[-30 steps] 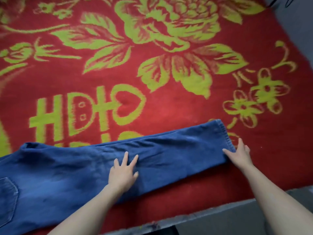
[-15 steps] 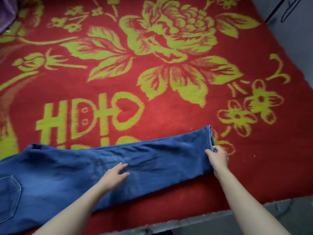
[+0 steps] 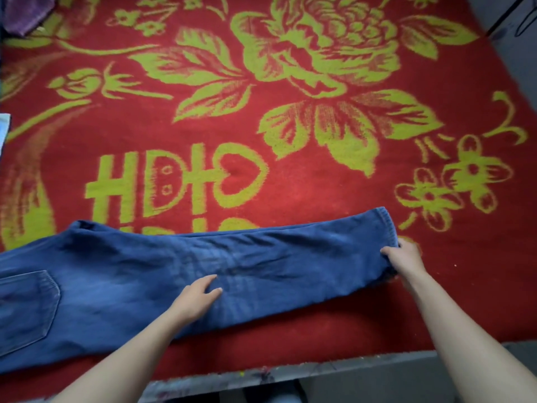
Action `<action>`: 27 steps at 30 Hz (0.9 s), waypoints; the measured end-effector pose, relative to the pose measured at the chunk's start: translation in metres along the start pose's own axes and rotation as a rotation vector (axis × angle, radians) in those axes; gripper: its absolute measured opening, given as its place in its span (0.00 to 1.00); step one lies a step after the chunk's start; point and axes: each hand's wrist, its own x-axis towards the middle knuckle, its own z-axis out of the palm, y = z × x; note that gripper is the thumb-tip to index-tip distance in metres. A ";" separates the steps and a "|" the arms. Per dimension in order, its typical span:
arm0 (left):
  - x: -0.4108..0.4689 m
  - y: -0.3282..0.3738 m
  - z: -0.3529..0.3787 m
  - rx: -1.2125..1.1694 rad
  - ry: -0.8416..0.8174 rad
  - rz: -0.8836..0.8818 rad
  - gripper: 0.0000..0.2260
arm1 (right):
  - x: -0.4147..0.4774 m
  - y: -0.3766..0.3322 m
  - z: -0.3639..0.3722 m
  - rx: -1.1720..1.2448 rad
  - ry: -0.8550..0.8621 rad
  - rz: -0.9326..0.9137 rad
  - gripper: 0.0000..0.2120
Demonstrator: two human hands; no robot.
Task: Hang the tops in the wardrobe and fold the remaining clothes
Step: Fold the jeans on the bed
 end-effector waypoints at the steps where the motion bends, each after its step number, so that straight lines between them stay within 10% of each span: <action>1: 0.000 0.002 -0.003 -0.055 0.027 0.020 0.21 | -0.014 -0.016 0.003 -0.104 0.039 -0.114 0.10; 6: -0.006 0.012 -0.028 -0.584 0.085 -0.013 0.15 | -0.134 -0.074 0.059 -0.149 -0.027 -0.612 0.22; 12: -0.020 -0.005 -0.058 -1.510 -0.184 -0.152 0.33 | -0.222 -0.048 0.159 -0.534 -0.782 -0.756 0.32; 17: -0.018 -0.017 -0.036 -1.056 0.214 -0.099 0.08 | -0.211 -0.004 0.178 -0.506 -0.698 -0.669 0.27; 23: -0.012 -0.024 -0.017 -0.296 0.479 -0.177 0.32 | -0.166 0.021 0.162 -0.733 -0.172 -0.486 0.28; 27: -0.040 -0.025 0.003 0.342 0.437 0.339 0.32 | -0.154 0.042 0.172 -1.104 -0.296 -0.474 0.32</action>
